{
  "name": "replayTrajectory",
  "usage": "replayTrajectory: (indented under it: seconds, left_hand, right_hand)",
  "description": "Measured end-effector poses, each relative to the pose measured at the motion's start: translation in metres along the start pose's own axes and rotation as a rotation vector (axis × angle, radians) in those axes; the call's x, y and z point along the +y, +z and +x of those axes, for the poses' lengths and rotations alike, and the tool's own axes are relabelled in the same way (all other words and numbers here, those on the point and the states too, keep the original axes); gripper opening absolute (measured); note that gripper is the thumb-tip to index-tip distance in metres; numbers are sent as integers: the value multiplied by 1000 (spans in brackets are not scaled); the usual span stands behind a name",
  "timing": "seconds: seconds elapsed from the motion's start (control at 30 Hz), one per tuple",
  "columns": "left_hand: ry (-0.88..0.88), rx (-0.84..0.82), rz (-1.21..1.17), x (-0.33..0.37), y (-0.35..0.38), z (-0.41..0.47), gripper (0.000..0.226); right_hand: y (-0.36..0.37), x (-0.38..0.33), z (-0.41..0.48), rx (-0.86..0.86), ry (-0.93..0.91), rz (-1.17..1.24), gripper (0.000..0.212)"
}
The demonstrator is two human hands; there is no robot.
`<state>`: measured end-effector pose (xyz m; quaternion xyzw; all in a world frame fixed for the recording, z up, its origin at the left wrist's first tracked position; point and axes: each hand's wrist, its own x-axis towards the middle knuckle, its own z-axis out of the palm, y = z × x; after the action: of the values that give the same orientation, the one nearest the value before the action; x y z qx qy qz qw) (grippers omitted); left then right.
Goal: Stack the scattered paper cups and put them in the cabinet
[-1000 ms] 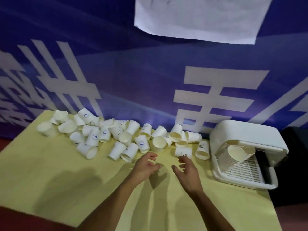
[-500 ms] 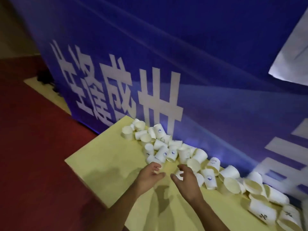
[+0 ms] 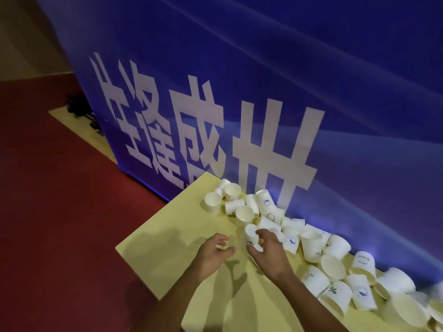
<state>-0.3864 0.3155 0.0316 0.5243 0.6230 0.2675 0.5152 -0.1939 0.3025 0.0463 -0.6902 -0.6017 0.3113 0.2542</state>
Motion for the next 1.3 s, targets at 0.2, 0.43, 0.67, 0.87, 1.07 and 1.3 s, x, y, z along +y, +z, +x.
replayTrajectory:
  seconds: [0.2, 0.43, 0.67, 0.87, 1.07, 1.3]
  left_hand:
    - [-32, -12, 29, -13, -47, 88, 37]
    - [-67, 17, 26, -32, -62, 172, 47]
    - [-137, 59, 52, -52, -61, 222, 84]
    - [-90, 77, 8, -50, -59, 244, 104]
    - [-35, 92, -7, -48, -63, 247, 87]
    - [25, 118, -49, -30, -71, 214, 81]
  right_hand:
    - [39, -25, 68, -8, 90, -43, 57]
    - [64, -20, 128, 131, 181, -254, 65]
    - [82, -8, 156, 134, 270, -422, 83]
    - [93, -3, 169, 147, 288, -432, 76]
    - [84, -2, 164, 178, 225, -412, 75]
    - [61, -17, 143, 305, 103, -243, 70]
